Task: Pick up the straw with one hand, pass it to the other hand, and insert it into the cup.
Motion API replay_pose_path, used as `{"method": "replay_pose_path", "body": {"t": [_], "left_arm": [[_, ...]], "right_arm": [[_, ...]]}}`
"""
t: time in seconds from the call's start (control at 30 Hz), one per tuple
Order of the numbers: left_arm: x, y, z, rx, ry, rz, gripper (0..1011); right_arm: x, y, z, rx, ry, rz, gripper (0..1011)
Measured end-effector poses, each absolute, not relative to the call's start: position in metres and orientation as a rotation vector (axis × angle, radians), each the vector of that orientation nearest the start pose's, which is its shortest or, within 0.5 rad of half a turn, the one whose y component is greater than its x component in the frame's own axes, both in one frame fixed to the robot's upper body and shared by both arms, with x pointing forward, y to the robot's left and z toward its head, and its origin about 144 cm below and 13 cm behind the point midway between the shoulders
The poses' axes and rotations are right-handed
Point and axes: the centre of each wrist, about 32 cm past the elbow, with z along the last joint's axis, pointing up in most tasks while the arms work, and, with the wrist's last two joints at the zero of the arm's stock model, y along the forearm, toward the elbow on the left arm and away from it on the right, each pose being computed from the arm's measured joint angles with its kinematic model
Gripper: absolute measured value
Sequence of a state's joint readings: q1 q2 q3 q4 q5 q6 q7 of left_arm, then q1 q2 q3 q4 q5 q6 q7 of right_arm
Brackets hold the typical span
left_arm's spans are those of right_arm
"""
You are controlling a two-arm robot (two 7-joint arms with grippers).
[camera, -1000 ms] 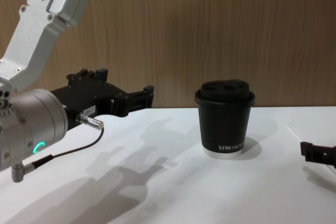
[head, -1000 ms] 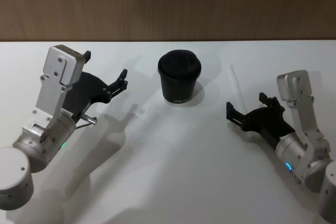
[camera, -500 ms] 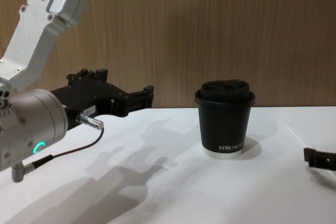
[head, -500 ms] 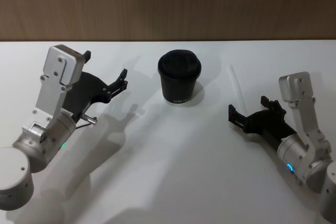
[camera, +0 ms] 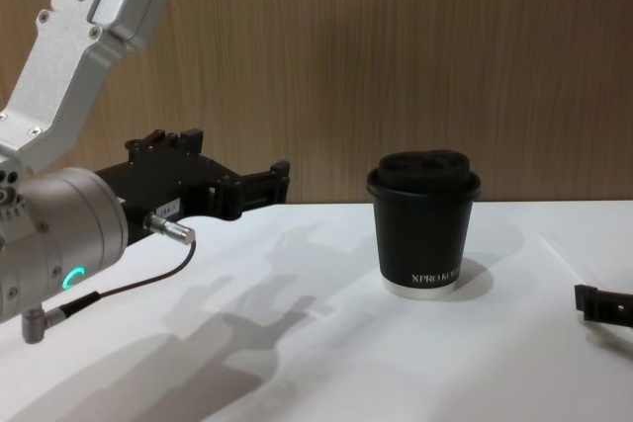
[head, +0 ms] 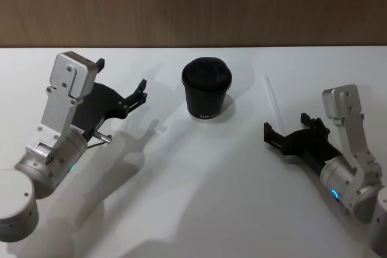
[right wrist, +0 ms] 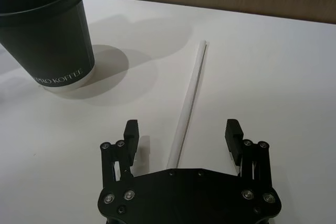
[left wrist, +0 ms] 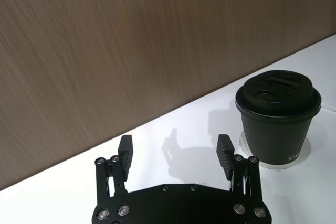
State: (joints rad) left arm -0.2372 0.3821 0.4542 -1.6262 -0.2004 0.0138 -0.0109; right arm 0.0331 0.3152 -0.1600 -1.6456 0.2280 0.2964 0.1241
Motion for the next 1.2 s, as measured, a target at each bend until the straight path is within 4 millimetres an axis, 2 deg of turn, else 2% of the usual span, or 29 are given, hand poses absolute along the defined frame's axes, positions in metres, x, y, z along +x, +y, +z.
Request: {"method": "replay_pose_path", "body": {"t": [1.2], "left_arm": [[0.4920, 0.1984, 1.2044, 0.061, -0.268, 1.124, 1003]], "right_arm": [[0.4657, -0.2638, 1.1688, -0.256, 0.134, -1.265, 1001]]}}
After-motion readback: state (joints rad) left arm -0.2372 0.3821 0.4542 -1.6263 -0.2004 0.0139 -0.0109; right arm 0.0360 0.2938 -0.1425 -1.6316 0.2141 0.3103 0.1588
